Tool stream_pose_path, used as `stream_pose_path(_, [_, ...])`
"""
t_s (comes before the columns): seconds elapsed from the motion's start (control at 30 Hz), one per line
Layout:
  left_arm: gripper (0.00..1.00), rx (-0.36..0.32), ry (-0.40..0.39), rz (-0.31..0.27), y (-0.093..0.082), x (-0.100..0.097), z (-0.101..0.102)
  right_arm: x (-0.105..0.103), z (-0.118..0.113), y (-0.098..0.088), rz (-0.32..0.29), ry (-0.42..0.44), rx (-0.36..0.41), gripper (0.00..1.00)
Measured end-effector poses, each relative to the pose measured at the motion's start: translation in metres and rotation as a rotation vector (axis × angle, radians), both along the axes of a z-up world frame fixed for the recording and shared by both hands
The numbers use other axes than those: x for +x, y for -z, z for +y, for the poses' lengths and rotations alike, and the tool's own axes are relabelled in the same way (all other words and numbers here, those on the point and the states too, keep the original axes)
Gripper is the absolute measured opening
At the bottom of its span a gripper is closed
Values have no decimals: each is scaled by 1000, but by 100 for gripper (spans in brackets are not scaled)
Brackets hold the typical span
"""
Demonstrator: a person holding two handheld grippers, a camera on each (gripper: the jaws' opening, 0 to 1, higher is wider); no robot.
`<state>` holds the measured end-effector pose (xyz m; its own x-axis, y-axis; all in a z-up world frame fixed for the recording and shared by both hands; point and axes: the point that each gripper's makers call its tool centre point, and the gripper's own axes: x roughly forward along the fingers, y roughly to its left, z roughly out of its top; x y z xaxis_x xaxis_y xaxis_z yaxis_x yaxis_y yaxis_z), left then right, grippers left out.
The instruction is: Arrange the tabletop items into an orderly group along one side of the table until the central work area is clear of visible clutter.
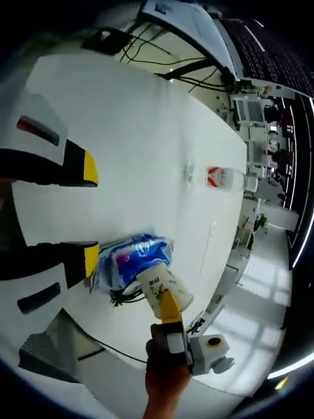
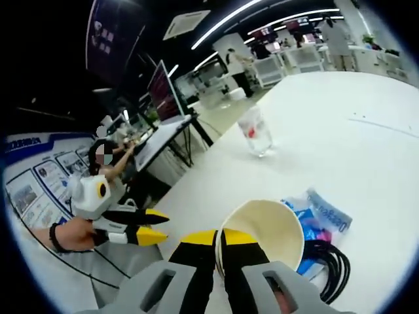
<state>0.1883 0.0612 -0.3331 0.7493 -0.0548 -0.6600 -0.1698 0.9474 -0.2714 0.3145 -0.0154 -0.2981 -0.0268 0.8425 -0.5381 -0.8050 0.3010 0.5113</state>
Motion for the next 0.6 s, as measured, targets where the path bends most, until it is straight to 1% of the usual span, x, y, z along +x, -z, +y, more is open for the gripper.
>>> stream_pose_path(0.13, [32, 2, -6, -4, 0, -1, 2, 19, 9, 9, 36, 73, -15, 0])
stream_pose_path(0.3, [32, 4, -14, -14, -4, -1, 2, 40, 20, 15, 33, 127, -30, 0])
stream_pose_path(0.43, [32, 9, -24, -27, -7, -1, 1, 62, 33, 22, 13, 144, -48, 0])
stream_pose_path(0.6, [33, 25, -6, -30, -8, 2, 0, 75, 46, 23, -1, 149, -53, 0])
